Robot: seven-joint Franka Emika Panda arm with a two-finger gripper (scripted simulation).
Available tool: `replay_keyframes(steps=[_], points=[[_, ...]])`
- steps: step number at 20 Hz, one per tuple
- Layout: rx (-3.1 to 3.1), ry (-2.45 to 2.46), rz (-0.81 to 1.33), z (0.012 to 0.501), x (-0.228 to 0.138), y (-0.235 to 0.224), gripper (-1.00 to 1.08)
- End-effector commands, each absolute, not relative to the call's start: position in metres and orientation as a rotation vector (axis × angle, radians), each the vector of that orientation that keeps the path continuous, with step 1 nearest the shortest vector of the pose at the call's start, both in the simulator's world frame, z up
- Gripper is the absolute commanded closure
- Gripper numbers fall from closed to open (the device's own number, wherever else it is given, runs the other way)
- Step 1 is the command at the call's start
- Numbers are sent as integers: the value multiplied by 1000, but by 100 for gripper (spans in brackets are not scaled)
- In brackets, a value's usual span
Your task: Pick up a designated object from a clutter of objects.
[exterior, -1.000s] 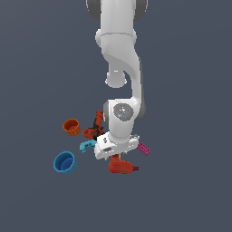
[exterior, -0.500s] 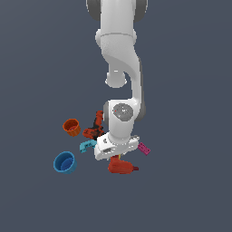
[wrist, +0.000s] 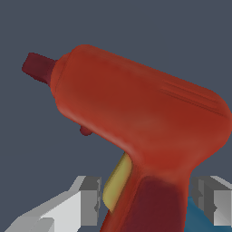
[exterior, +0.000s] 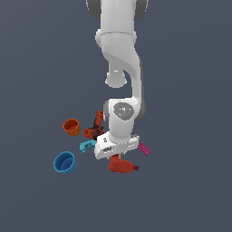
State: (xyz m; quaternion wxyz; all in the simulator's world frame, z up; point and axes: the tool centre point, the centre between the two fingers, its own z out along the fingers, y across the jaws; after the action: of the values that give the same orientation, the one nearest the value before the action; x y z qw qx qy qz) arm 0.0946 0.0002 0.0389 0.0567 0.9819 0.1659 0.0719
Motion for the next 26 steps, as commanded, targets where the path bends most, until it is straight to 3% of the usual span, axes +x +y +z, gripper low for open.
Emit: replay_keyframes(steps=[1,10,26], points=[[2977,503,222,45,93,2,108],[2978,503,219,82,68,13,108],[2978,504,210,195,-4,47,108]])
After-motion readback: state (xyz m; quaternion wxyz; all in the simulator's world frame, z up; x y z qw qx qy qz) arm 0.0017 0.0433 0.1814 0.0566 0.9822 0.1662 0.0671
